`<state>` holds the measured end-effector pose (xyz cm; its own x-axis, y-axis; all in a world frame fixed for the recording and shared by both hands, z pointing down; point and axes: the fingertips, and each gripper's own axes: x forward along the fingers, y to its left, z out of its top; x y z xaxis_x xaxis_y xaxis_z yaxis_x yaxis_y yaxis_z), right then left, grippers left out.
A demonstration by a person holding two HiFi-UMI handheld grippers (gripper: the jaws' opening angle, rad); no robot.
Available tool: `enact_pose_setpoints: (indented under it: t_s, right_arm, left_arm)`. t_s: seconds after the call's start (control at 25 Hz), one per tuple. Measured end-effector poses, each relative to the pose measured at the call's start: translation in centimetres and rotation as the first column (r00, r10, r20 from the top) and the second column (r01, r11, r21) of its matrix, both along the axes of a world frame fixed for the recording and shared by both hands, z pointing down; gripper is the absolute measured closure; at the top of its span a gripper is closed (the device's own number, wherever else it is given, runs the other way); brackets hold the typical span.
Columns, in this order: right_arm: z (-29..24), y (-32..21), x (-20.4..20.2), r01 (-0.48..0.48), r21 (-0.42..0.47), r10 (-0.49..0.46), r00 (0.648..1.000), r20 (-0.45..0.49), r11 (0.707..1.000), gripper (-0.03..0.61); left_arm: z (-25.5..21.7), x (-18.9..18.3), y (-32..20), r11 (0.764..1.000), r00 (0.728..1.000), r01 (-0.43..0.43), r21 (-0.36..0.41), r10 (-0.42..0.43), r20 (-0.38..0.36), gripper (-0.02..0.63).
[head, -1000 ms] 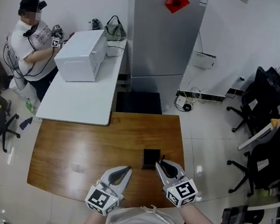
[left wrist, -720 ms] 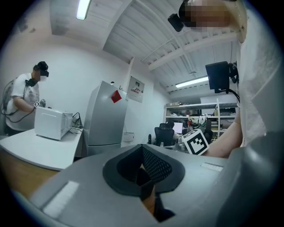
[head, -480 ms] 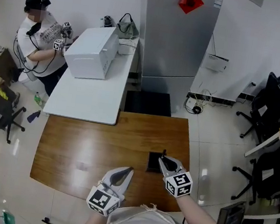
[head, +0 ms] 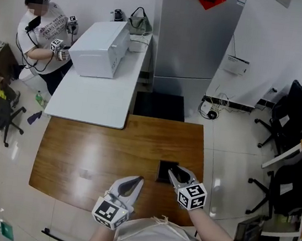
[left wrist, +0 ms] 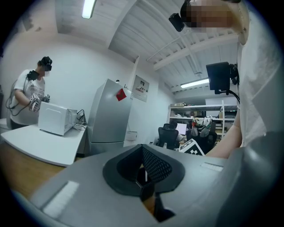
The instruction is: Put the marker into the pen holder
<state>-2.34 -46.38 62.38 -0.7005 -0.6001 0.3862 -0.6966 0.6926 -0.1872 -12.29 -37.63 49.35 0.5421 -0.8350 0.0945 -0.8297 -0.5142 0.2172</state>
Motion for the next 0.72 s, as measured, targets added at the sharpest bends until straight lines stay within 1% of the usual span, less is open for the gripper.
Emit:
enact_pose_setpoints:
  t_s: [0.12, 0.28, 0.4, 0.44, 0.56, 0.64, 0.72]
  right_arm:
    - [0.3, 0.2, 0.8, -0.013, -0.012, 0.013, 1.0, -0.001, 1.0, 0.463]
    - [-0.3, 0.1, 1.7, -0.035, -0.006, 0.035, 0.999, 0.01, 0.999, 0.463]
    - [-1.6, 0.1, 2.0, -0.051, 0.014, 0.051, 0.998, 0.023, 0.999, 0.465]
    - [-2.4, 0.2, 2.1, -0.057, 0.027, 0.056, 0.998, 0.032, 0.998, 0.476]
    - [-6.1, 1.1, 2.4, -0.075, 0.097, 0.068, 0.994, 0.08, 0.992, 0.56]
    - [-8.9, 1.9, 2.4, -0.075, 0.159, 0.057, 0.992, 0.11, 0.985, 0.577]
    - [-11.4, 2.9, 2.2, -0.061, 0.218, 0.035, 0.992, 0.124, 0.974, 0.577]
  left_arm:
    - [0.3, 0.3, 0.0, 1.0, 1.0, -0.007, 0.001, 0.007, -0.006, 0.597]
    - [0.0, 0.5, -0.2, 1.0, 1.0, -0.009, -0.006, 0.009, -0.012, 0.597]
    - [-0.1, 0.7, -0.3, 1.0, 1.0, -0.02, -0.005, 0.019, -0.011, 0.597]
    - [-0.3, 0.8, -0.2, 1.0, 1.0, -0.022, -0.003, 0.022, -0.011, 0.597]
    - [-0.4, 0.9, 0.0, 0.999, 0.999, -0.032, 0.008, 0.032, -0.016, 0.597]
    - [-0.3, 0.9, 0.2, 0.999, 0.999, -0.043, 0.016, 0.043, -0.018, 0.597]
    - [-0.4, 1.0, 0.5, 0.998, 0.998, -0.058, 0.021, 0.059, -0.018, 0.597]
